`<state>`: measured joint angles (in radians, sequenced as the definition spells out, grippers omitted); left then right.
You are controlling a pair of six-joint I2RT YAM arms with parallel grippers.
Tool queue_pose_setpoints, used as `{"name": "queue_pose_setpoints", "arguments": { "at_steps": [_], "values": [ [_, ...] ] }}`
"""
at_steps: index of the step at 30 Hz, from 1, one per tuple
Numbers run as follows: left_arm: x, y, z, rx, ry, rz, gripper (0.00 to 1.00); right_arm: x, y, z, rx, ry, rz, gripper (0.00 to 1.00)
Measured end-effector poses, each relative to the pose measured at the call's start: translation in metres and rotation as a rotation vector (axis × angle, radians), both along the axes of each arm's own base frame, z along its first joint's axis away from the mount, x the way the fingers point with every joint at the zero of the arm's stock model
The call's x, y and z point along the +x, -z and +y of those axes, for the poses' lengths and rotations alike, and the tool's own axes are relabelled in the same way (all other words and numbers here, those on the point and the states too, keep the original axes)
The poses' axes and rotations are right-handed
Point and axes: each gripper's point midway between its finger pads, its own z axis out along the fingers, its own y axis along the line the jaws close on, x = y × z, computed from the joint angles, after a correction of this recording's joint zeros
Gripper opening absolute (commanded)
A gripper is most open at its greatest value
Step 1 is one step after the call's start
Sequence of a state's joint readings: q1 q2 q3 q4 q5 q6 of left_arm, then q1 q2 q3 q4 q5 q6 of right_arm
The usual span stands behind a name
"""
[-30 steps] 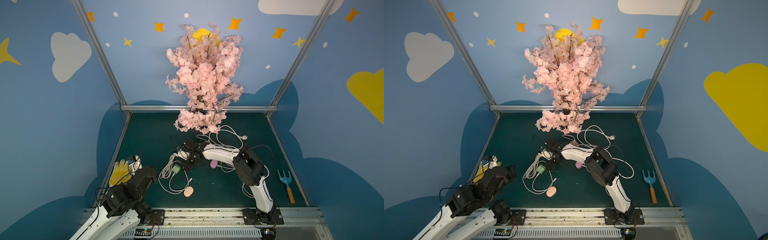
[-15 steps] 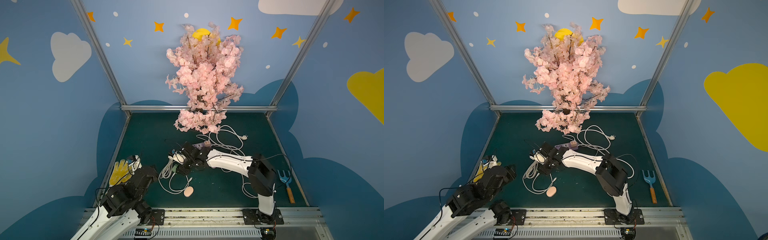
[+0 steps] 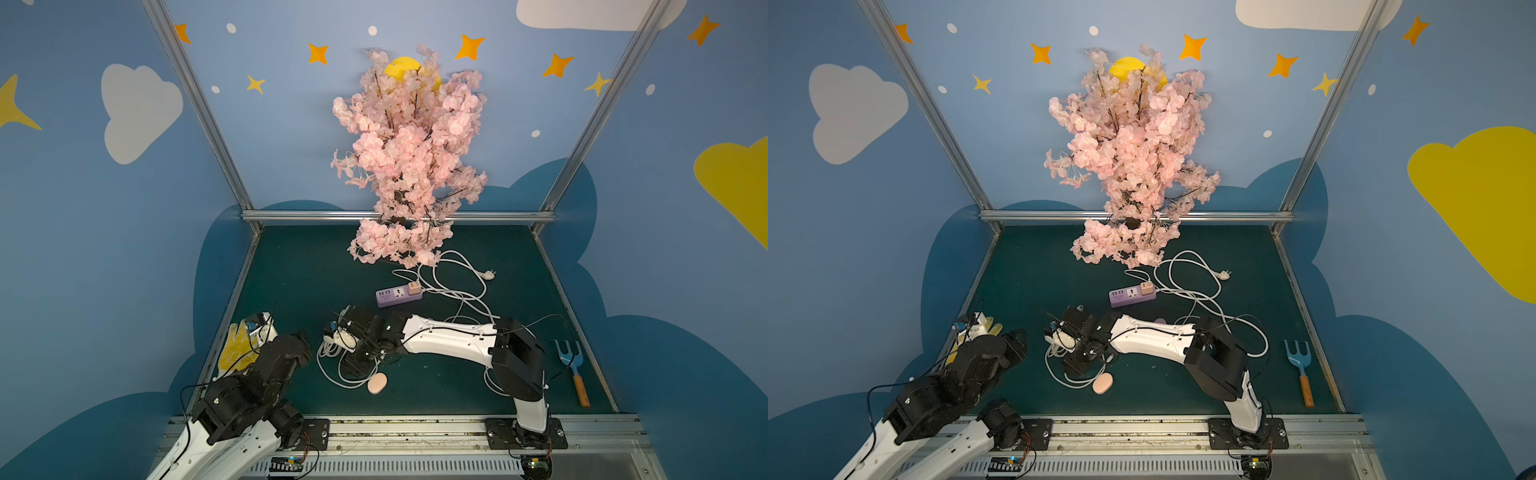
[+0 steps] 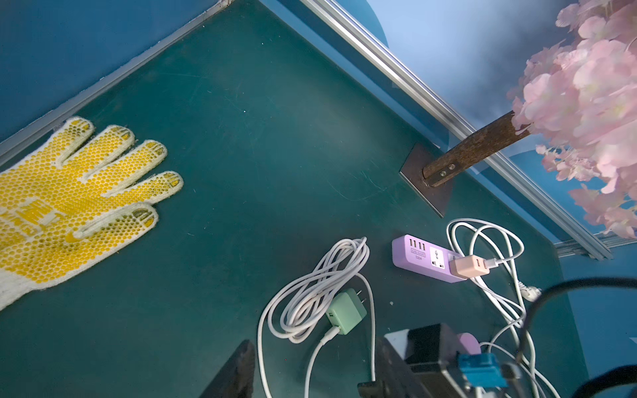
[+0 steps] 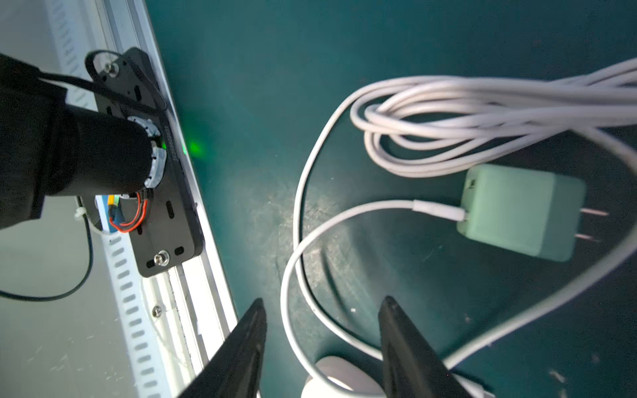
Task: Charge the bluetooth headset
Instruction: Pick up the plug from the center of the board.
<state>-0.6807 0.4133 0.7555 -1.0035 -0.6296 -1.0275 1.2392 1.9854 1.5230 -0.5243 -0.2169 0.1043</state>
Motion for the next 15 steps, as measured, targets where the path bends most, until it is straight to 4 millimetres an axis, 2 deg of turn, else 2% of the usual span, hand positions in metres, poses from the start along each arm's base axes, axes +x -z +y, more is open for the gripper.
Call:
{"name": "queue_pose_setpoints", "arguments": {
  "at_steps": [5, 11, 15],
  "values": [
    [-0.006, -0.003, 0.009, -0.010, -0.022, -0.023, 0.59, -0.013, 0.012, -0.002, -0.043, -0.038, 0.018, 0.54],
    [-0.008, -0.003, 0.013, -0.004, -0.033, -0.030, 0.60, -0.021, 0.031, 0.010, -0.084, -0.061, 0.030, 0.52],
    [-0.006, -0.002, 0.011, 0.008, -0.029, -0.021, 0.60, -0.020, 0.041, 0.019, -0.099, -0.063, 0.035, 0.45]
  ]
}}
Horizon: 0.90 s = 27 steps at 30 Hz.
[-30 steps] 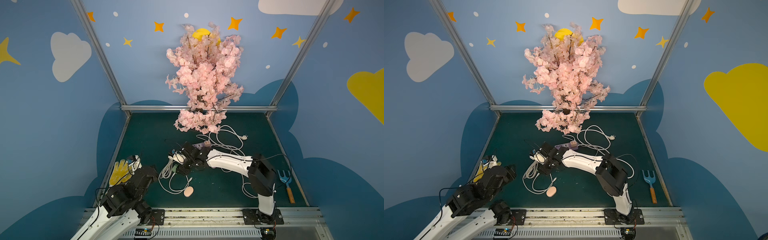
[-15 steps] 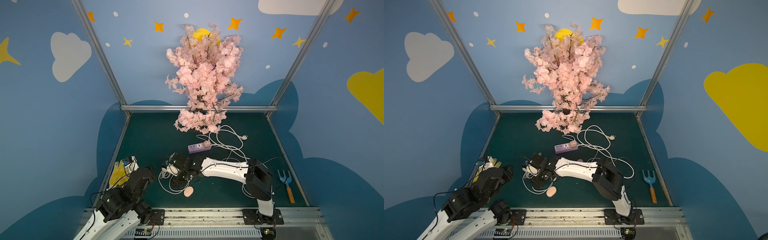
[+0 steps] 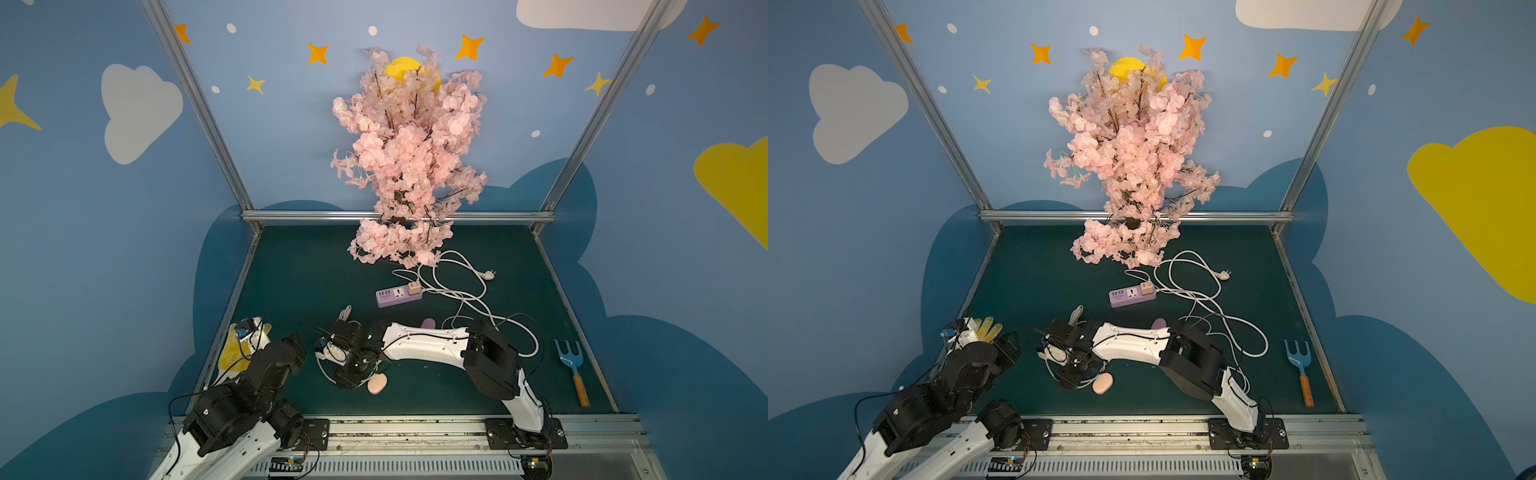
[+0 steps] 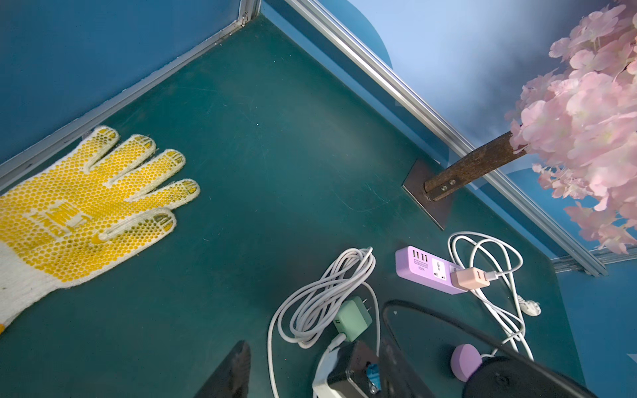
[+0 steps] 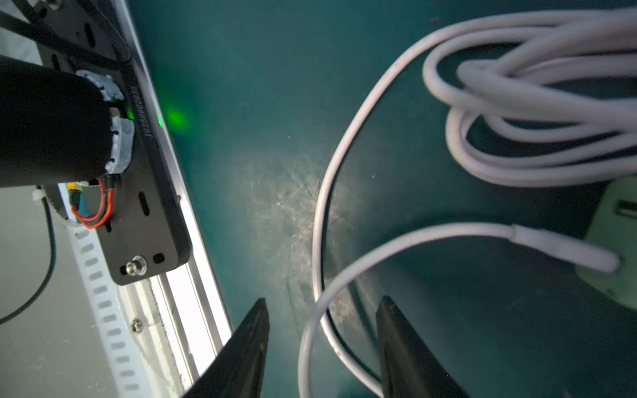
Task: Charge the bluetooth headset
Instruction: Pick up the plug from the center of the board.
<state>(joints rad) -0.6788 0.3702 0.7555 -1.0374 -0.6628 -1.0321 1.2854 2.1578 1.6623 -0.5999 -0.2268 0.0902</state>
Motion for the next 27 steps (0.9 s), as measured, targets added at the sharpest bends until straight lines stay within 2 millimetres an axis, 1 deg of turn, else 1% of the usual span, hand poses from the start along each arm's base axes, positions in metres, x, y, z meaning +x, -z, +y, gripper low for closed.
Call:
{"name": "queue_pose_setpoints", "arguments": {
  "at_steps": [2, 4, 7, 8, 9, 12, 15, 18, 22, 27],
  "values": [
    [0.002, 0.001, -0.002, 0.009, 0.004, 0.008, 0.60, 0.002, 0.003, 0.004, -0.002, 0.001, -0.002, 0.39],
    [0.005, 0.001, -0.005, 0.017, 0.012, 0.014, 0.60, 0.004, 0.005, 0.005, -0.004, 0.007, -0.001, 0.31],
    [0.008, 0.000, -0.009, 0.017, 0.023, 0.013, 0.60, 0.006, 0.004, 0.004, -0.003, 0.011, 0.003, 0.11],
    [0.009, 0.000, -0.010, 0.017, 0.027, 0.011, 0.60, 0.007, 0.004, 0.004, -0.004, 0.015, 0.007, 0.03],
    [0.009, -0.001, -0.010, 0.017, 0.030, 0.009, 0.60, 0.009, 0.004, 0.003, -0.005, 0.017, 0.008, 0.00],
    [0.010, -0.002, -0.012, 0.015, 0.037, 0.002, 0.60, 0.017, 0.003, 0.000, -0.004, 0.033, 0.023, 0.00],
    [0.011, -0.003, -0.014, 0.007, 0.044, -0.003, 0.60, 0.029, 0.000, -0.003, 0.005, 0.051, 0.022, 0.00],
    [0.013, -0.002, -0.017, 0.001, 0.053, -0.005, 0.60, 0.040, -0.012, -0.009, 0.019, 0.062, 0.011, 0.00],
    [0.015, -0.001, -0.021, 0.004, 0.067, -0.003, 0.74, 0.052, -0.043, -0.014, 0.079, 0.065, -0.001, 0.00],
    [0.020, -0.003, -0.030, -0.017, 0.095, -0.005, 0.76, 0.061, -0.096, -0.028, 0.205, 0.033, 0.033, 0.00]
  ]
}}
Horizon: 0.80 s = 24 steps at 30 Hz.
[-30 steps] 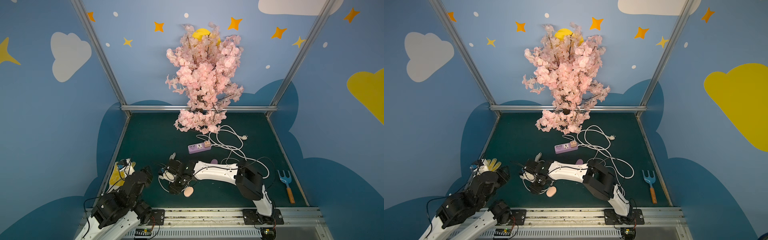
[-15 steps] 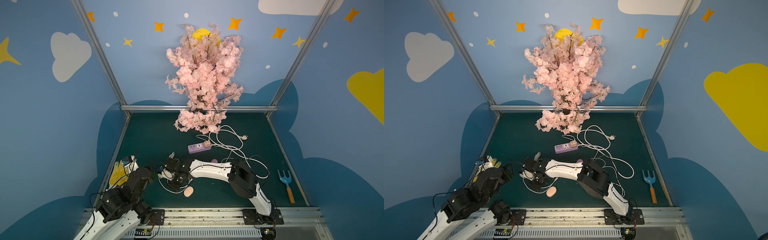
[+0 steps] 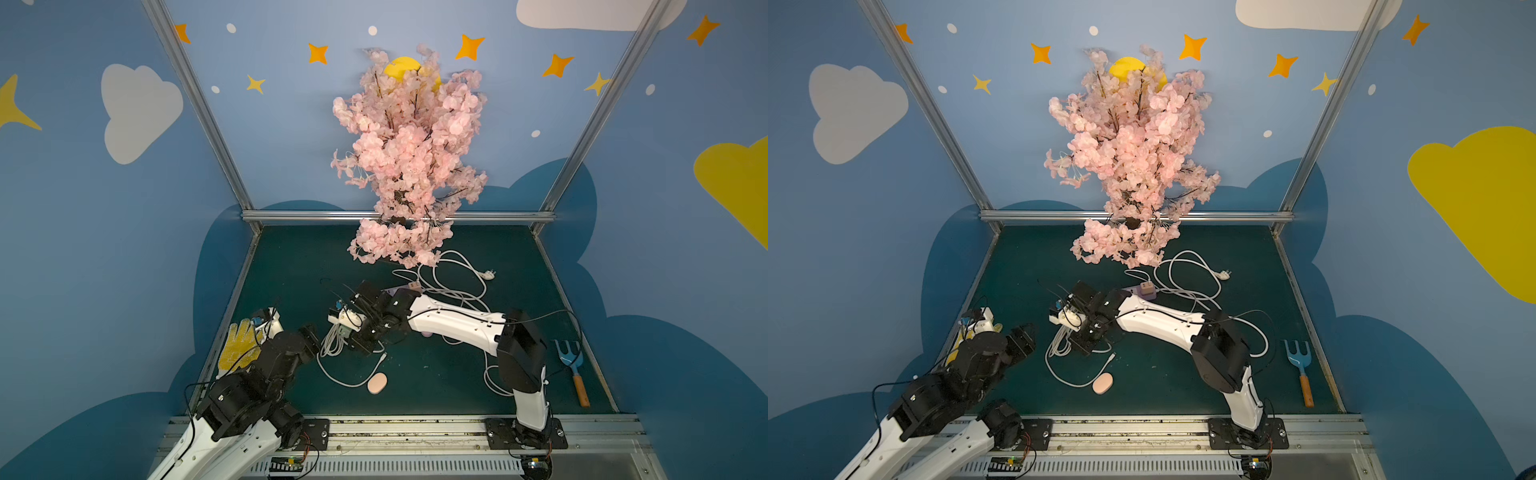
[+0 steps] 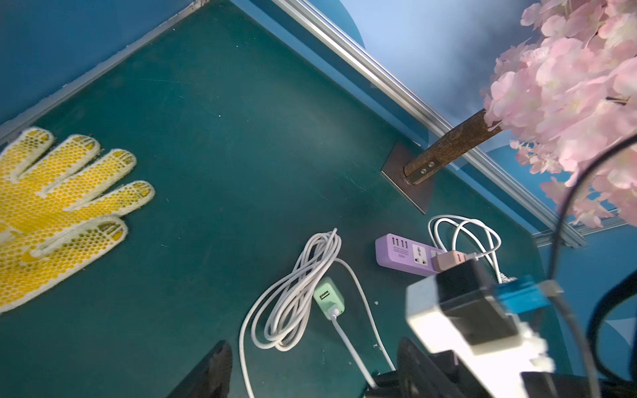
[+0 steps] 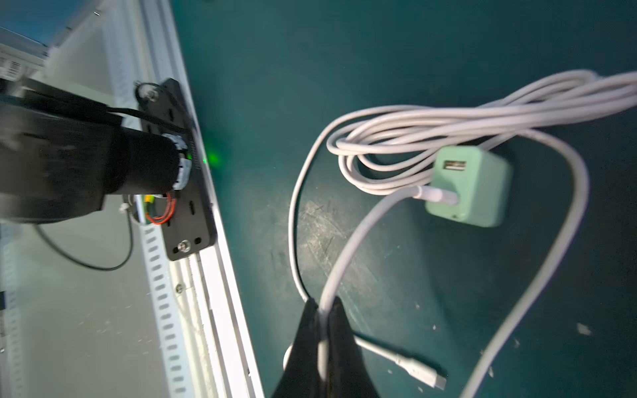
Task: Charge the bluetooth headset
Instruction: Pick up the plug from the center of the board.
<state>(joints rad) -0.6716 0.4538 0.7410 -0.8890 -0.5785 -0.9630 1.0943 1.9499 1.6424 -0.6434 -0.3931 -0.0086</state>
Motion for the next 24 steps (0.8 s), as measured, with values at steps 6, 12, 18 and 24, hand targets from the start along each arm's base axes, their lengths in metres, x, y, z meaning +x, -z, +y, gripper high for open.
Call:
{"name": "queue_pose_setpoints", "arguments": {
  "at_steps": [6, 12, 18, 24],
  "values": [
    [0.010, 0.004, -0.019, -0.012, 0.055, 0.031, 0.80, 0.014, -0.036, -0.018, 0.104, -0.027, 0.061, 0.00],
    [0.018, 0.006, -0.043, -0.053, 0.147, 0.021, 0.87, 0.016, -0.054, -0.031, 0.170, -0.027, 0.135, 0.00],
    [0.021, -0.001, -0.061, -0.150, 0.239, -0.055, 0.96, 0.016, -0.094, -0.039, 0.288, -0.016, 0.170, 0.00],
    [0.019, -0.018, -0.060, -0.264, 0.263, -0.166, 1.00, 0.017, -0.135, -0.051, 0.421, 0.001, 0.181, 0.00]
  ]
}}
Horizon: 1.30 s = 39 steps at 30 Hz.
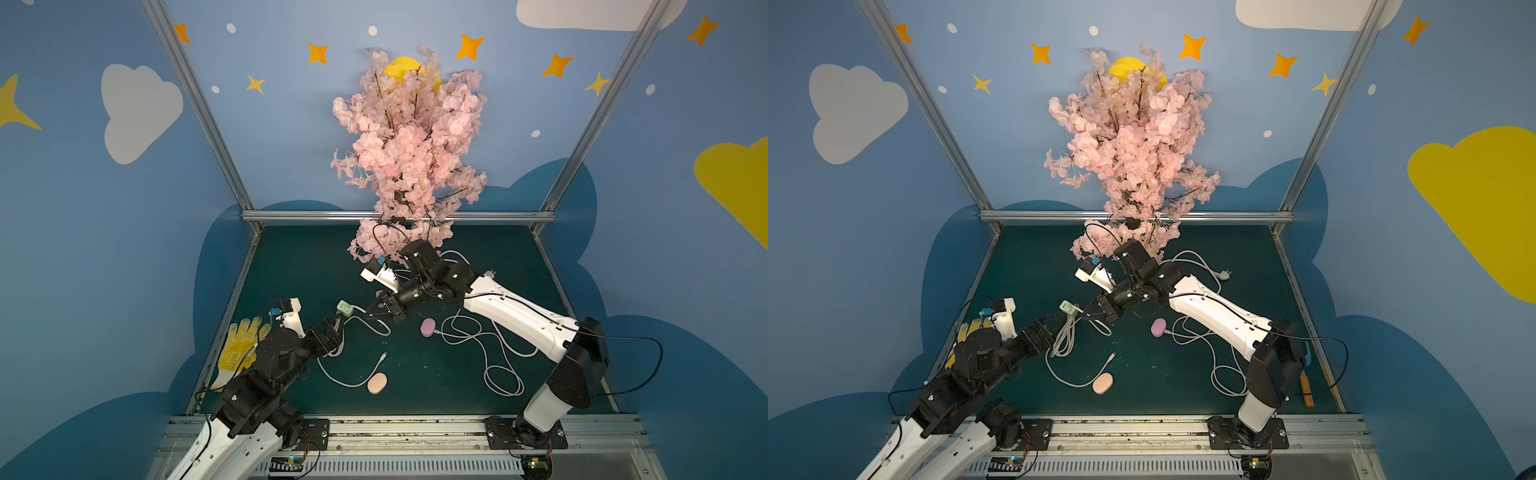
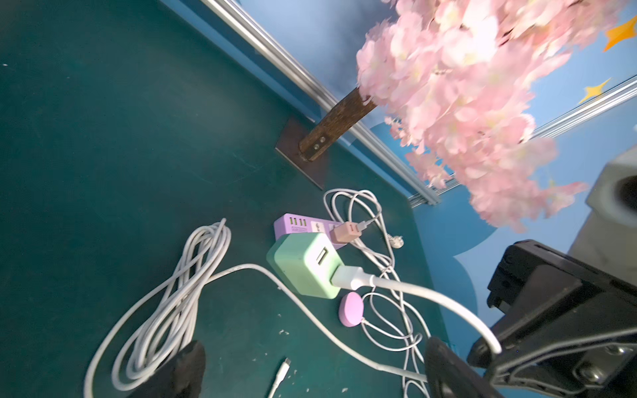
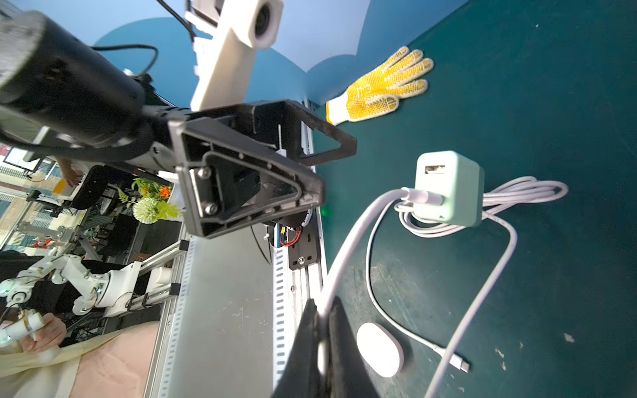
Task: Charge the bluetooth headset
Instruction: Pick up the plug from the center of the board.
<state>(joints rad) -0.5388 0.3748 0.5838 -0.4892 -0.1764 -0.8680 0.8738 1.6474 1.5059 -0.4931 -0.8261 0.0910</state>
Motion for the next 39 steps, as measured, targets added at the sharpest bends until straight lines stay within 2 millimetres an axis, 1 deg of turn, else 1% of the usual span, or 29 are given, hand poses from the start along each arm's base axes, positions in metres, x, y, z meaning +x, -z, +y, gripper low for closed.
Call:
{"name": "queue_pose_setpoints", "arguments": {
  "at_steps": [2, 4, 9, 15, 17, 21, 24, 29, 31, 33, 35, 39],
  "values": [
    [0.000, -0.007, -0.001, -0.050, 0.008, -0.036, 1.00, 0.000, -0.010, -0.006, 0.040, 0.015, 0.012, 0.00],
    [0.003, -0.013, -0.004, -0.098, 0.023, -0.056, 1.00, -0.001, -0.017, -0.012, 0.071, 0.027, 0.022, 0.00],
    [0.016, -0.020, -0.019, -0.212, 0.091, -0.051, 1.00, -0.004, -0.031, -0.025, 0.137, 0.059, 0.031, 0.00],
    [0.035, -0.017, -0.033, -0.367, 0.171, -0.023, 1.00, -0.005, -0.057, -0.039, 0.213, 0.095, 0.009, 0.00],
    [0.042, -0.013, -0.038, -0.429, 0.199, -0.007, 1.00, -0.006, -0.065, -0.042, 0.234, 0.106, 0.006, 0.00],
    [0.048, -0.008, -0.049, -0.504, 0.259, 0.023, 1.00, -0.005, -0.073, -0.046, 0.257, 0.120, 0.012, 0.00],
    [0.045, -0.024, -0.055, -0.528, 0.317, -0.020, 1.00, -0.004, -0.075, -0.047, 0.264, 0.132, 0.027, 0.00],
    [0.037, -0.066, -0.062, -0.533, 0.417, -0.136, 1.00, -0.003, -0.078, -0.047, 0.276, 0.144, 0.055, 0.00],
    [0.035, -0.078, -0.065, -0.532, 0.448, -0.172, 1.00, -0.002, -0.081, -0.046, 0.287, 0.149, 0.062, 0.00],
    [0.035, -0.083, -0.066, -0.531, 0.466, -0.186, 1.00, -0.001, -0.085, -0.046, 0.298, 0.152, 0.066, 0.00],
    [0.038, -0.081, -0.068, -0.530, 0.476, -0.181, 1.00, 0.000, -0.088, -0.046, 0.309, 0.154, 0.069, 0.00],
    [0.046, -0.070, -0.071, -0.531, 0.472, -0.142, 1.00, -0.001, -0.095, -0.045, 0.331, 0.152, 0.077, 0.00]
  ]
}}
